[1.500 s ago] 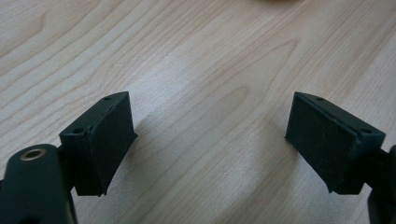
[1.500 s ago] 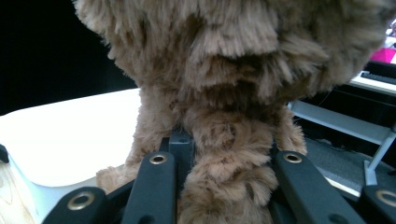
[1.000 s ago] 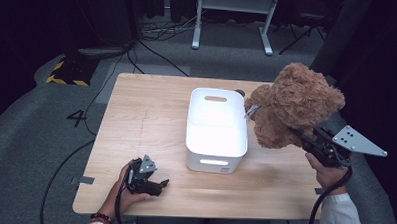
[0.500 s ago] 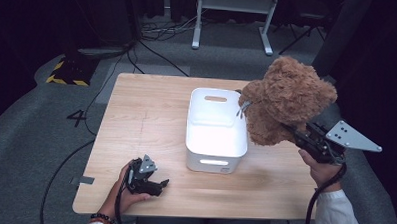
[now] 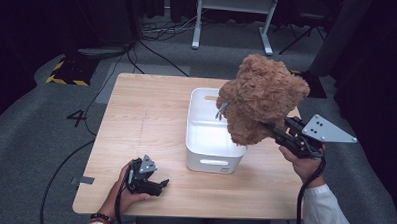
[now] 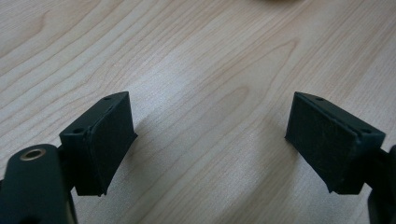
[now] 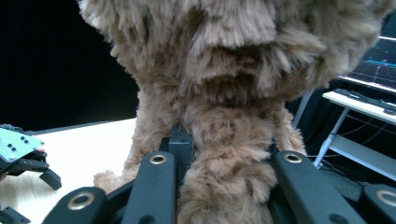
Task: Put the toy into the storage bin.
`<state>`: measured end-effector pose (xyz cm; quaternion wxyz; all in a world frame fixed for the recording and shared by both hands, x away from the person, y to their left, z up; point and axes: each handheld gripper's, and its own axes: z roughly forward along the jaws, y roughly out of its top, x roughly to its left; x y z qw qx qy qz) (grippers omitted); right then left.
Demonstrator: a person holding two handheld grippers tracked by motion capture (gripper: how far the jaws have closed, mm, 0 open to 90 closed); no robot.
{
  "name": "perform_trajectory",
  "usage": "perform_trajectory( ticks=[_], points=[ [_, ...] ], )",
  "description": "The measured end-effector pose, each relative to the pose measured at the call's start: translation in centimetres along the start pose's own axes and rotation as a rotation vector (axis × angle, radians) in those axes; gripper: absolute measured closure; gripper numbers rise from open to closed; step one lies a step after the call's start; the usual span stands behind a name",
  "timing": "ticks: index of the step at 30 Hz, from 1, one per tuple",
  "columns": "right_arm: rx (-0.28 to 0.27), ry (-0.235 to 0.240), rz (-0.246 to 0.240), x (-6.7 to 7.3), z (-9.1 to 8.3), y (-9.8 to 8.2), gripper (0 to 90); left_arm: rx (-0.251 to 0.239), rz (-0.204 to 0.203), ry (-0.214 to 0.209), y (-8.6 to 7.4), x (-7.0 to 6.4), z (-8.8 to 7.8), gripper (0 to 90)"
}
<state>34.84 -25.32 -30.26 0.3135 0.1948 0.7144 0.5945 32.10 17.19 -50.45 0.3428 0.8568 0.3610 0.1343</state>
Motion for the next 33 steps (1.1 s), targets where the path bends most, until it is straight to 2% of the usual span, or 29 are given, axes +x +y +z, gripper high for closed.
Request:
perform_trajectory(
  ticks=[6, 12, 33],
  points=[
    [0.009, 0.032, 0.005, 0.7, 1.1, -0.1, 70.4, 0.0, 0.0, 0.0, 0.0, 0.0, 0.0, 15.3],
    [0.035, 0.041, -0.011, 1.1, 2.0, -0.2, 70.4, 0.0, 0.0, 0.0, 0.0, 0.0, 0.0, 15.4],
    [0.049, 0.083, 0.011, 2.3, 4.2, -0.9, 70.1, 0.0, 0.0, 0.0, 0.0, 0.0, 0.0, 15.3]
  ],
)
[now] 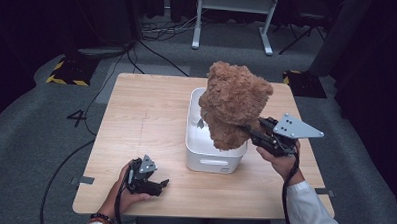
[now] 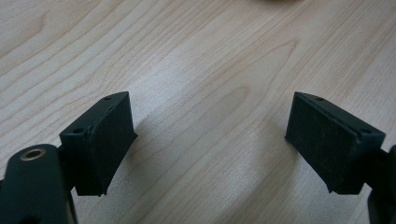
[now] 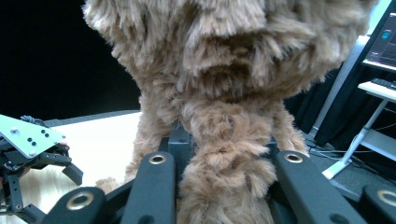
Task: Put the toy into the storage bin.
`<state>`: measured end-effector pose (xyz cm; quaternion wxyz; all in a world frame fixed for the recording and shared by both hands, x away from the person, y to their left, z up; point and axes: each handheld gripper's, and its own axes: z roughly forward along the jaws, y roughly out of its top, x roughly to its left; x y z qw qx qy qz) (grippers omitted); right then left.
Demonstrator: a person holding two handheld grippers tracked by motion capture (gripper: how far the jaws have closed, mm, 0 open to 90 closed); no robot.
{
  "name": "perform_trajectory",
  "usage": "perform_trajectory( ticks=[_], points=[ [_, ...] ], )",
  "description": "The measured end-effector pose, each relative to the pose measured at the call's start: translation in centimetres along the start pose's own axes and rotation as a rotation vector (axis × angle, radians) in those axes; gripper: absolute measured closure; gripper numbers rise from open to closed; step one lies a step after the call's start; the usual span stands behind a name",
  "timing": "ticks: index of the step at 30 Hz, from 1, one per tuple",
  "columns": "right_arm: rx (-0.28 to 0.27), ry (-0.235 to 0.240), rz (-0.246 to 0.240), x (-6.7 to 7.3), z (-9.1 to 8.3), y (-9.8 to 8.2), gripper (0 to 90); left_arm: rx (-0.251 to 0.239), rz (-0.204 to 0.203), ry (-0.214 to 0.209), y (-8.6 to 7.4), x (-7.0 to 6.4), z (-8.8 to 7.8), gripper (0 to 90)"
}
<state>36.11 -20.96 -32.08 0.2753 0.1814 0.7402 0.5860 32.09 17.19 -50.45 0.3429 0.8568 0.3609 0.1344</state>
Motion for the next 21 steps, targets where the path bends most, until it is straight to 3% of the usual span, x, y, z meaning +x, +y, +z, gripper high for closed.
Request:
perform_trajectory(
  ticks=[12, 21],
  points=[
    [0.012, 0.027, 0.0, 0.5, 0.8, -0.1, 70.1, 0.0, 0.0, 0.0, 0.0, 0.0, 0.0, 15.4],
    [0.066, 0.07, -0.007, 1.4, 2.0, -0.9, 70.1, 0.001, 0.0, 0.0, 0.0, 0.0, 0.0, 15.4]
  ],
)
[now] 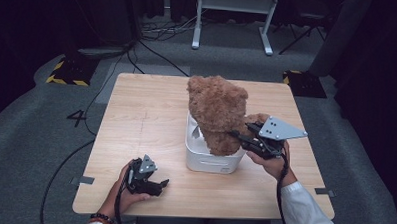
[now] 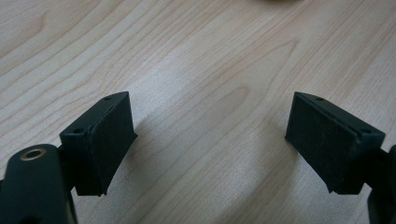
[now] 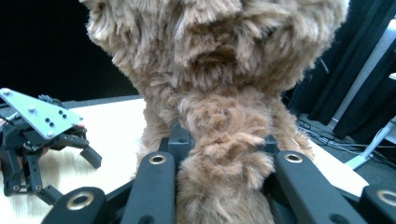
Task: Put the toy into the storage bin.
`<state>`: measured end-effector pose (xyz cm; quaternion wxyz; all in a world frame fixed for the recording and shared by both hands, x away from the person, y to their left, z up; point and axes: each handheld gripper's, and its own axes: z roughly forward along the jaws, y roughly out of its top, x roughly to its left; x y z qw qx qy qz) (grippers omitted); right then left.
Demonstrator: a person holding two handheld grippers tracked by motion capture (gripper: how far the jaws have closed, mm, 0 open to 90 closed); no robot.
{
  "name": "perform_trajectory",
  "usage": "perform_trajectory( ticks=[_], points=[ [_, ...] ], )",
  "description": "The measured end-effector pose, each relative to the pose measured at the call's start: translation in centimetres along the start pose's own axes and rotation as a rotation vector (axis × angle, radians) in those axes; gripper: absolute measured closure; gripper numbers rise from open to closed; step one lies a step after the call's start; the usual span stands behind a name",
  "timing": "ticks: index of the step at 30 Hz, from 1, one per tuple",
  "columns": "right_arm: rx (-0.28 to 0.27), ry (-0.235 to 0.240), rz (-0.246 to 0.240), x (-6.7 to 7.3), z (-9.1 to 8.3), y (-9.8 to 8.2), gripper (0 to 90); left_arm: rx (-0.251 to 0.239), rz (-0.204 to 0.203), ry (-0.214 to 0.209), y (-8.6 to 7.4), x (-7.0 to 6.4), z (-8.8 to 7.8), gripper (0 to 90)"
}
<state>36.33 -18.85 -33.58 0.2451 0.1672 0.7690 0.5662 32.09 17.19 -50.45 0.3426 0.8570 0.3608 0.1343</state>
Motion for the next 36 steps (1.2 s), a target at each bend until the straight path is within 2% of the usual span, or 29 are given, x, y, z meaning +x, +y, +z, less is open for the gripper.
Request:
perform_trajectory(
  ticks=[5, 10, 17, 23, 27, 36],
  points=[
    [0.017, 0.007, 0.001, 0.0, 0.4, -0.1, 69.8, -0.001, 0.0, 0.0, 0.0, 0.0, 0.0, 15.4],
    [0.057, 0.024, -0.009, 0.0, 1.0, -0.3, 69.2, -0.002, -0.001, 0.0, 0.0, 0.0, 0.0, 15.4],
    [0.078, 0.036, -0.017, 0.0, 1.5, -0.2, 68.7, -0.001, -0.001, 0.0, 0.0, 0.0, 0.0, 15.4],
    [0.143, 0.06, -0.033, 0.2, 2.7, -0.6, 68.0, -0.001, -0.001, 0.0, 0.0, 0.0, 0.0, 15.4],
    [0.147, 0.06, -0.035, 0.2, 3.0, -0.8, 68.1, -0.001, -0.001, 0.001, 0.0, 0.0, 0.0, 15.4],
    [0.193, 0.083, -0.032, 0.0, 3.9, -1.1, 68.3, -0.001, -0.002, 0.0, 0.0, 0.0, 0.0, 15.4]
  ],
)
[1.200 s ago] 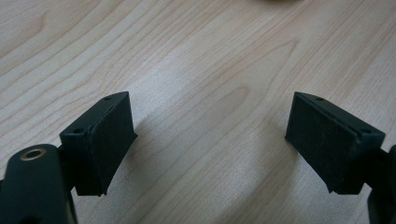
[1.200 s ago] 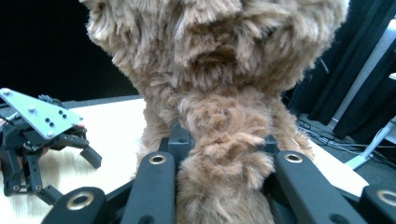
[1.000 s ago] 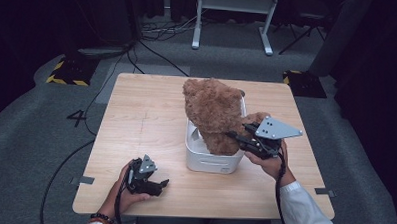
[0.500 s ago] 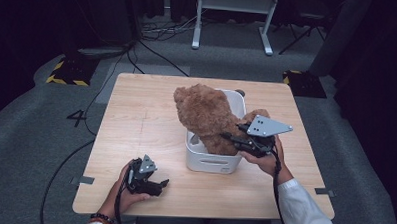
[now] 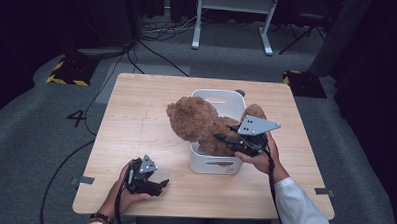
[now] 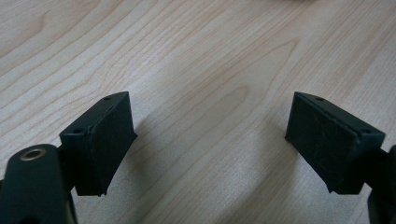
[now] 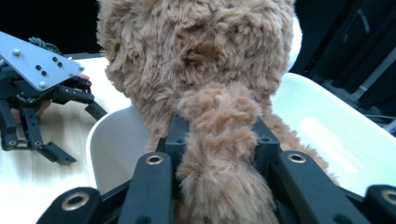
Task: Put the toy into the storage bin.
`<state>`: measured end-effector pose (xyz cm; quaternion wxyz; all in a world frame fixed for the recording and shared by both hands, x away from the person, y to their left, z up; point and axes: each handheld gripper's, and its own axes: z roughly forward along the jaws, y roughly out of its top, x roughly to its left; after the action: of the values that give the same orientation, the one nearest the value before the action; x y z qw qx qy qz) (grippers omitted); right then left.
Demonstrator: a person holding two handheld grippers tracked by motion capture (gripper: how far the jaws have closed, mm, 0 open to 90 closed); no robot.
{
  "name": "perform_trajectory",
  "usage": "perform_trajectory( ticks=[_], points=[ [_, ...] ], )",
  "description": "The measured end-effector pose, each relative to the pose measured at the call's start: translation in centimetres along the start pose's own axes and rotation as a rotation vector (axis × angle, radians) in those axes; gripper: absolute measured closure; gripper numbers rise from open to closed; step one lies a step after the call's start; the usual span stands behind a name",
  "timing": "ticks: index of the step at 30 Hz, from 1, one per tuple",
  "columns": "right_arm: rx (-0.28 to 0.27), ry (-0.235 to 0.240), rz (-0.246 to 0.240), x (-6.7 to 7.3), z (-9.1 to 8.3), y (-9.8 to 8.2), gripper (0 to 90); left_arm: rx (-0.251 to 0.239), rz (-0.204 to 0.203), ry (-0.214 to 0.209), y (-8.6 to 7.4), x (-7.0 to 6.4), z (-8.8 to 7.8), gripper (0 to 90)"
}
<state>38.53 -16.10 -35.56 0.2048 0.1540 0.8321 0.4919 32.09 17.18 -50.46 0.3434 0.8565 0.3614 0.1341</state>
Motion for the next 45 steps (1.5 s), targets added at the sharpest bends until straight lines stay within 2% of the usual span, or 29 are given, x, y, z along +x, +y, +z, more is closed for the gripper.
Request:
perform_trajectory(
  ticks=[5, 7, 12, 13, 14, 16, 21, 25, 29, 36, 41, 45],
  points=[
    [0.034, 0.024, 0.008, -0.3, 0.2, 0.1, 68.4, 0.0, 0.0, 0.0, 0.0, 0.0, 0.0, 15.3],
    [0.064, 0.034, 0.007, -0.3, 0.5, 0.0, 68.4, 0.0, 0.0, 0.0, 0.0, 0.0, 0.0, 15.4],
    [0.087, 0.048, 0.017, -0.4, 0.5, -0.2, 68.4, 0.0, 0.0, 0.0, 0.0, 0.0, 0.0, 15.4],
    [0.105, 0.059, 0.019, -0.4, 0.6, -0.3, 68.4, 0.0, 0.0, 0.0, 0.0, 0.0, 0.0, 15.4],
    [0.15, 0.064, 0.013, -0.5, 0.9, -0.7, 68.4, 0.0, 0.0, 0.0, 0.0, 0.0, 0.0, 15.4],
    [0.175, 0.055, 0.016, -0.7, 1.1, -1.0, 68.3, 0.0, 0.0, 0.0, 0.0, 0.0, 0.0, 15.3],
    [0.171, 0.055, 0.03, -0.9, 1.0, -1.4, 68.2, 0.0, 0.0, 0.0, 0.0, 0.0, 0.0, 15.4],
    [0.191, 0.069, 0.049, -1.3, 0.8, -1.7, 67.4, 0.0, 0.0, 0.0, 0.0, 0.0, 0.0, 15.4],
    [0.206, 0.063, 0.029, -1.2, 0.6, -1.7, 66.5, 0.0, 0.0, 0.0, 0.0, 0.0, 0.0, 15.4],
    [0.187, 0.062, 0.049, -1.5, 0.1, -2.0, 66.0, 0.0, 0.0, 0.0, 0.0, 0.0, 0.0, 15.4],
    [0.162, 0.057, 0.07, -1.9, -0.7, -2.2, 70.4, 0.0, 0.0, 0.0, 0.0, 0.0, 0.0, 15.4],
    [0.164, 0.049, 0.061, -2.0, -1.0, -2.2, 70.7, 0.0, 0.0, 0.0, 0.0, 0.0, 0.0, 15.4]
  ],
)
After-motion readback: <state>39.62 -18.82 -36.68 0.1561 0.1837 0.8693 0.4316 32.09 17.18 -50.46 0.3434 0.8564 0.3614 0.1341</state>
